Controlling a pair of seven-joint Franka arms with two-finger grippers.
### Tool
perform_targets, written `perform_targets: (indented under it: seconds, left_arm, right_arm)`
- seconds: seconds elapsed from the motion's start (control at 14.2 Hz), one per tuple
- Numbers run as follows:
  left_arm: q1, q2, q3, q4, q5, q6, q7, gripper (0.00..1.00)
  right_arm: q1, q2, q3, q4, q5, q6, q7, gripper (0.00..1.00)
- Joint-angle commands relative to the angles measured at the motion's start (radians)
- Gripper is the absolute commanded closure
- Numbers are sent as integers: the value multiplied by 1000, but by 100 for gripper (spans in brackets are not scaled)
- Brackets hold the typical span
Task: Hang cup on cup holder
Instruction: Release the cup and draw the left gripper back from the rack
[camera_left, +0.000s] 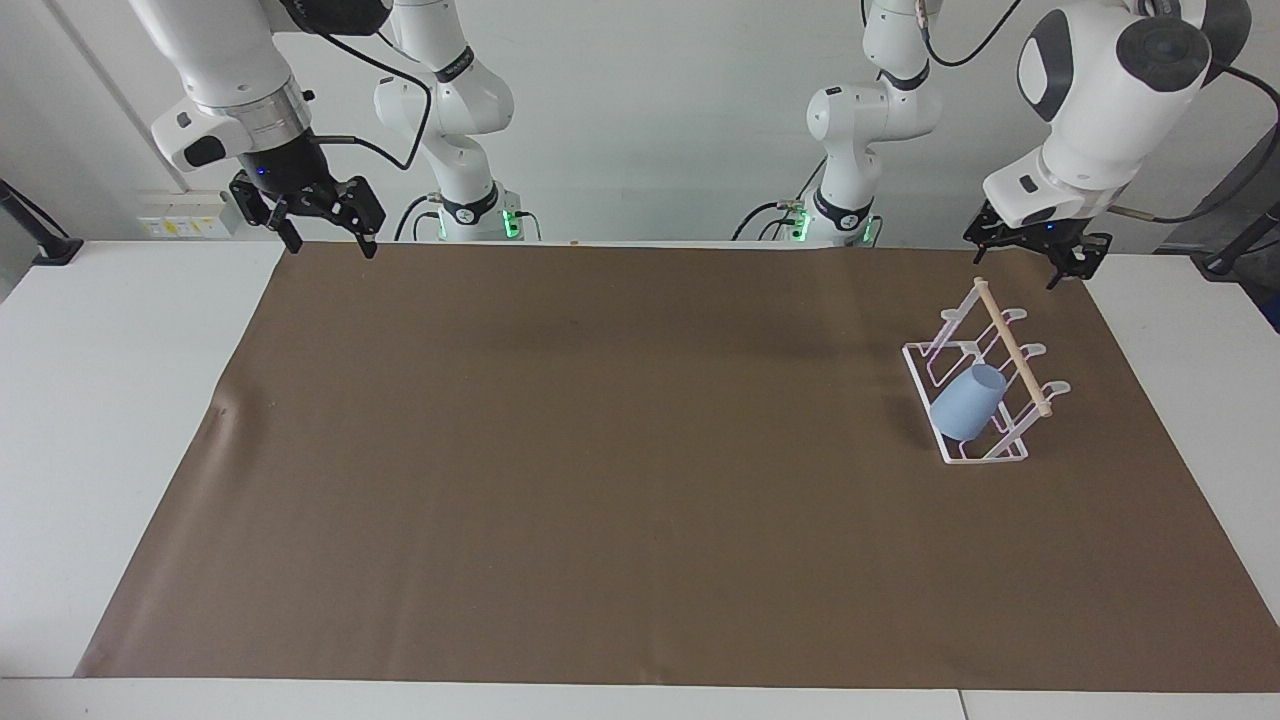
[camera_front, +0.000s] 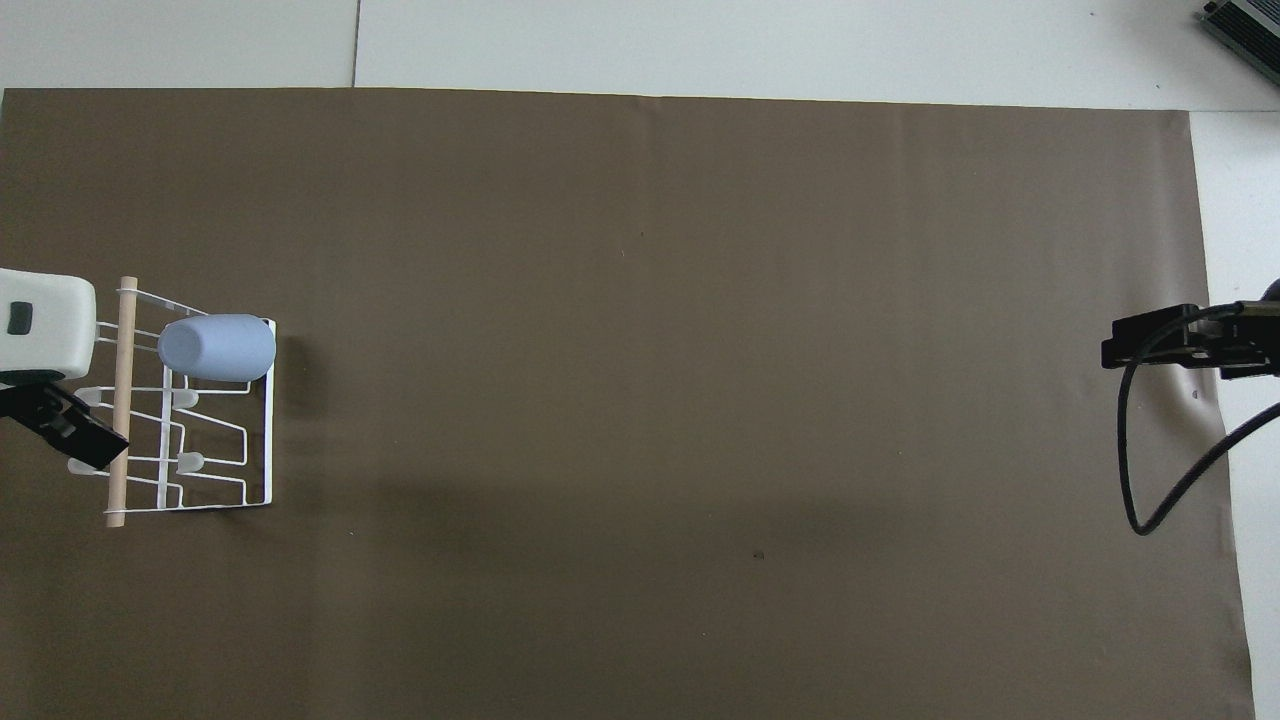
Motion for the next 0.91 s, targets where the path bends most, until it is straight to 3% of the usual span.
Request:
perform_targets:
  seconds: [0.0,0.28,0.49,0.7,0.84]
  left_arm:
    - [-6,17,-14,41,-22,-5,-101,0]
    - [20,28,0,52,-121,-12,-109,0]
    - [11,43,4,70,-123,-49,-107,0]
    - [-139,52,157,89,-114,-65,-107,0]
    - [-145,54,170,90,-109,-55,-107,0]
  right_arm:
    - [-11,93,7,134,-37,-77,-18,0]
    - [-2,96,7,131,-46,-60,-73,0]
    - [-2,95,7,127,-44,-52,-71,0]
    - [-2,95,7,124,-44,-52,-71,0]
    - [-2,95,7,124,-44,-52,-71,0]
